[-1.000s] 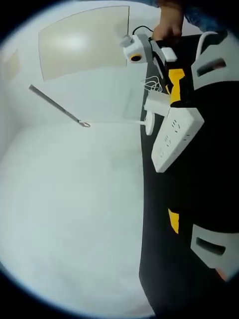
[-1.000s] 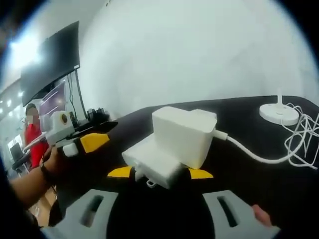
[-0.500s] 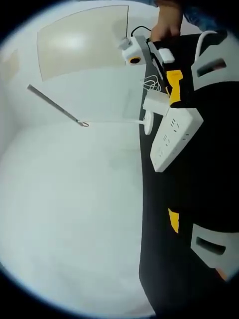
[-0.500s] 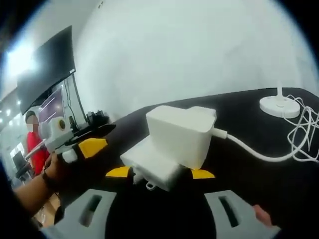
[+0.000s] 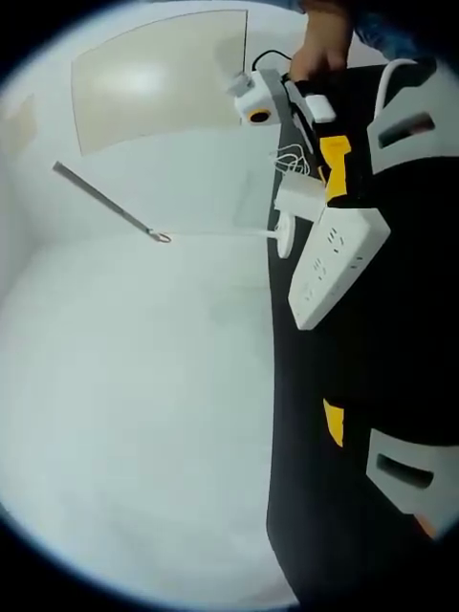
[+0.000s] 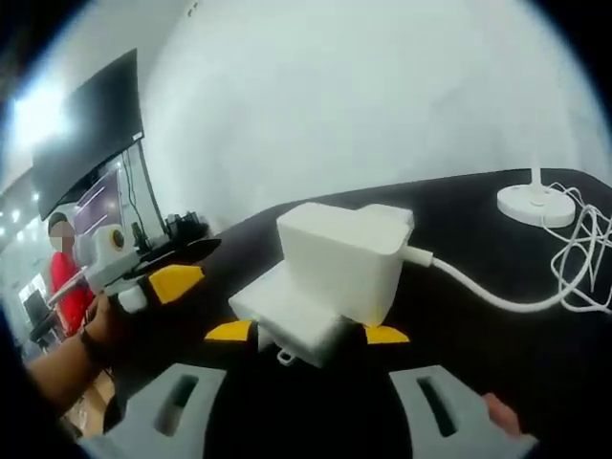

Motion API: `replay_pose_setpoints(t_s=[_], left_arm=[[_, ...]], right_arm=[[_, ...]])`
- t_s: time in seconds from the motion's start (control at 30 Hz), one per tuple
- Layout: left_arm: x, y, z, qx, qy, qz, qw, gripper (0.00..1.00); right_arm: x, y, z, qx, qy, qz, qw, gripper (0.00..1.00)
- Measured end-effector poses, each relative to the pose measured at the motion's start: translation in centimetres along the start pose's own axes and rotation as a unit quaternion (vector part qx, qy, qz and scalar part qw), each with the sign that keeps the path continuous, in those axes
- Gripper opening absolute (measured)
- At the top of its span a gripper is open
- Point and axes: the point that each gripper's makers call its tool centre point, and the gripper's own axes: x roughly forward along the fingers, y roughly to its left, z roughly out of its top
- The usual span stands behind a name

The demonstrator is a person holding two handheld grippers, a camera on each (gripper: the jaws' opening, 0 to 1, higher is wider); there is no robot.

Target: Insert the desk lamp plug into the socket, turn on the power strip switch, turn on the lamp switch, then turn off the lamp switch, turn off the power strip switch, and remove the plug from the socket.

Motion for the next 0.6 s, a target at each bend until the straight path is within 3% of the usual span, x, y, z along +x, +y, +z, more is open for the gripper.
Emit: replay_pose_setpoints(t_s=[0.6], left_arm=[[-0.08,-0.11,-0.12,-0.002,0.005,0.004,1.0000,0.75]], right_arm=[[0.36,-0.49,-0.10,-0.015,0.003,0.003,0.9999,0.41]])
